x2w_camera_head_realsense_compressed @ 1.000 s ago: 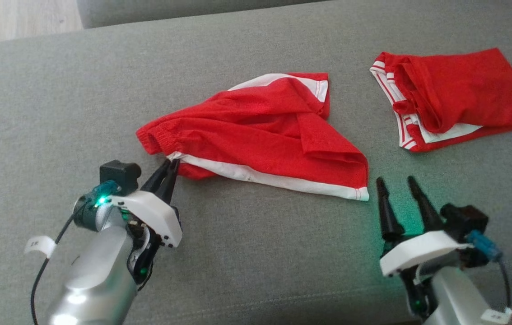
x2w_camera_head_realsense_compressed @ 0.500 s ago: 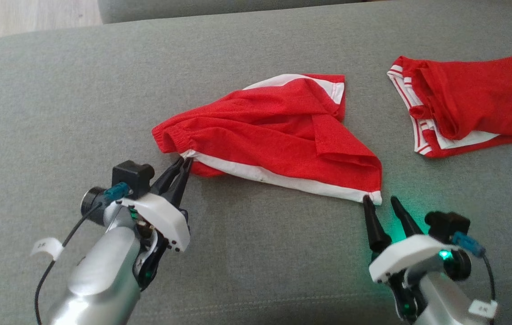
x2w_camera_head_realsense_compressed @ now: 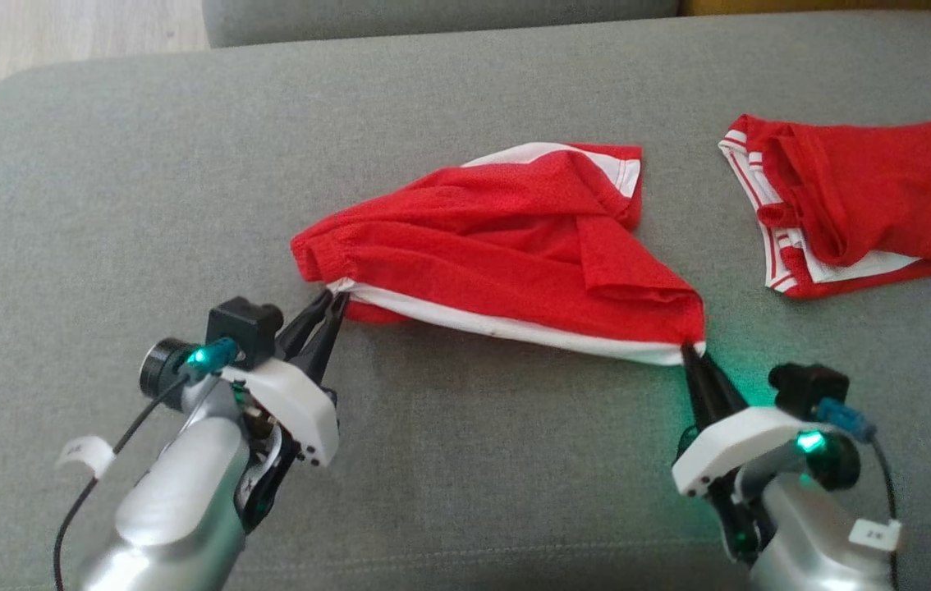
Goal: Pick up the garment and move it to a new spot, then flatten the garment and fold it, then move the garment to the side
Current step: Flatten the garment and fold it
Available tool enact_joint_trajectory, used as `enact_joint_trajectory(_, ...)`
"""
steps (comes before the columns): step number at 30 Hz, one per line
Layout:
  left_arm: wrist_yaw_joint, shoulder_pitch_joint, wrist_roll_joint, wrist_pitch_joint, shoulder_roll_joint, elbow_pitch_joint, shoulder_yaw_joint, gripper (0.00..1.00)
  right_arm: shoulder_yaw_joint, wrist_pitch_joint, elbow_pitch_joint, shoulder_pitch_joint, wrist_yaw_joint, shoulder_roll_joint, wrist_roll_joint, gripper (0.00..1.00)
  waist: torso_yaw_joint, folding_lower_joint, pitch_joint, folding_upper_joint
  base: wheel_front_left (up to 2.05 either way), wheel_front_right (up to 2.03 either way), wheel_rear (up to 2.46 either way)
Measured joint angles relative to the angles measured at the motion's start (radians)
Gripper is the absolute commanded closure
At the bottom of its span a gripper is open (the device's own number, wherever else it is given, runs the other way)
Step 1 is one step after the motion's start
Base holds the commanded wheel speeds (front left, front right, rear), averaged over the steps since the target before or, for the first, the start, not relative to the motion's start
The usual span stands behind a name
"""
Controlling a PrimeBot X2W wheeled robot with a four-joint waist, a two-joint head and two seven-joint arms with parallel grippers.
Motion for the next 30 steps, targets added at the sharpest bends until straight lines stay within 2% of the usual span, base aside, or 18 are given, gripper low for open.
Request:
enact_joint_trajectory(6,0.004,0.037,0.011,0.000,0.025,-0.020,-0.016,1.00,-0.033,-0.009,-0.066,-0.021,0.000,-0.043,-0.101,1.00,0.002,0.0000,-0.033,0.0000,0.00,0.00,0.00)
enact_joint_trajectory(14,0.028,0.051,0.058,0.000,0.075,-0.137,-0.039,1.00,-0.033,-0.006,-0.271,-0.037,0.000,-0.140,-0.183,1.00,0.006,0.0000,-0.100,0.0000,0.00,0.00,0.00)
enact_joint_trajectory(18,0.055,0.055,0.080,0.011,0.109,-0.257,-0.044,1.00,-0.065,0.066,-0.387,-0.057,0.000,-0.181,-0.185,1.00,0.012,0.0000,-0.144,0.0000,0.00,0.00,0.00)
enact_joint_trajectory(25,0.114,0.063,0.098,0.082,0.182,-0.511,-0.030,1.00,-0.147,0.255,-0.630,-0.058,0.000,-0.199,-0.124,1.00,0.028,0.0000,-0.187,0.0000,0.00,0.00,0.00)
enact_joint_trajectory(30,0.152,0.114,0.108,0.168,0.230,-0.664,-0.029,1.00,-0.193,0.388,-0.834,-0.009,0.000,-0.197,-0.124,1.00,0.036,0.0000,-0.195,0.0000,0.00,0.00,0.00)
